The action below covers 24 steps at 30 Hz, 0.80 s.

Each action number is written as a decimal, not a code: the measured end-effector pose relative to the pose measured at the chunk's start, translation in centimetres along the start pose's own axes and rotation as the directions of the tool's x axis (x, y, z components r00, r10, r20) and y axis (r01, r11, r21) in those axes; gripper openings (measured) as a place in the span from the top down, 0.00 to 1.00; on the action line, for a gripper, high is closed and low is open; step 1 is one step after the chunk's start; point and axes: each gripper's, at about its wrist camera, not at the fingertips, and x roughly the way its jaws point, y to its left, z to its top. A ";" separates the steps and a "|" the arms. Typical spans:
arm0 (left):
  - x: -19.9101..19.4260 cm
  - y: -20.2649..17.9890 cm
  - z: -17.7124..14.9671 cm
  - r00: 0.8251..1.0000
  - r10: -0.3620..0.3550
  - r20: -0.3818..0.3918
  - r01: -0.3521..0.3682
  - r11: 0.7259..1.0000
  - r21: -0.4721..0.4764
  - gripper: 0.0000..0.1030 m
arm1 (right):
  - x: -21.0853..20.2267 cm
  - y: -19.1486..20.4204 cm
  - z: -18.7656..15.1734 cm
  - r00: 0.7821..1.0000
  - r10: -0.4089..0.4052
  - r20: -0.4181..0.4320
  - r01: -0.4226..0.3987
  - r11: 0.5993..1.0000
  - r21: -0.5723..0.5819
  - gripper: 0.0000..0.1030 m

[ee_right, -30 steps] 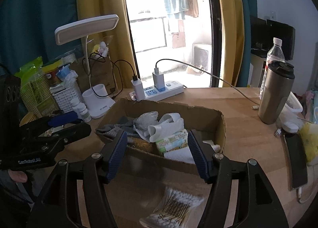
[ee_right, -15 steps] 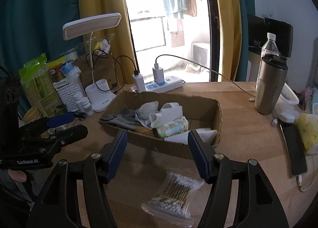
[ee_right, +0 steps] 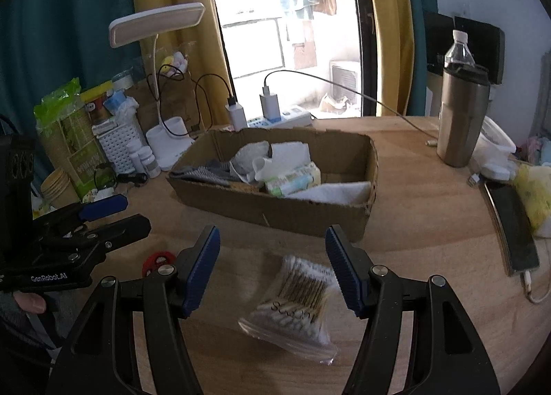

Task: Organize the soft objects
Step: 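Move the left gripper to the red plush while the right gripper reaches the cotton swab bag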

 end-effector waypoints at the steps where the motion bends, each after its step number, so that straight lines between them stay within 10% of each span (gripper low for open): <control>1: 0.1 0.0 -0.2 1.000 0.001 -0.005 -0.001 1.000 0.000 0.19 | 0.0 0.0 -0.2 1.000 -0.001 -0.003 0.001 1.000 0.001 0.35; 24: 3.5 0.8 -4.3 0.985 0.073 -0.158 -0.071 0.997 0.015 0.19 | 3.0 -1.4 -3.7 0.994 -0.008 -0.112 0.014 0.999 0.049 0.35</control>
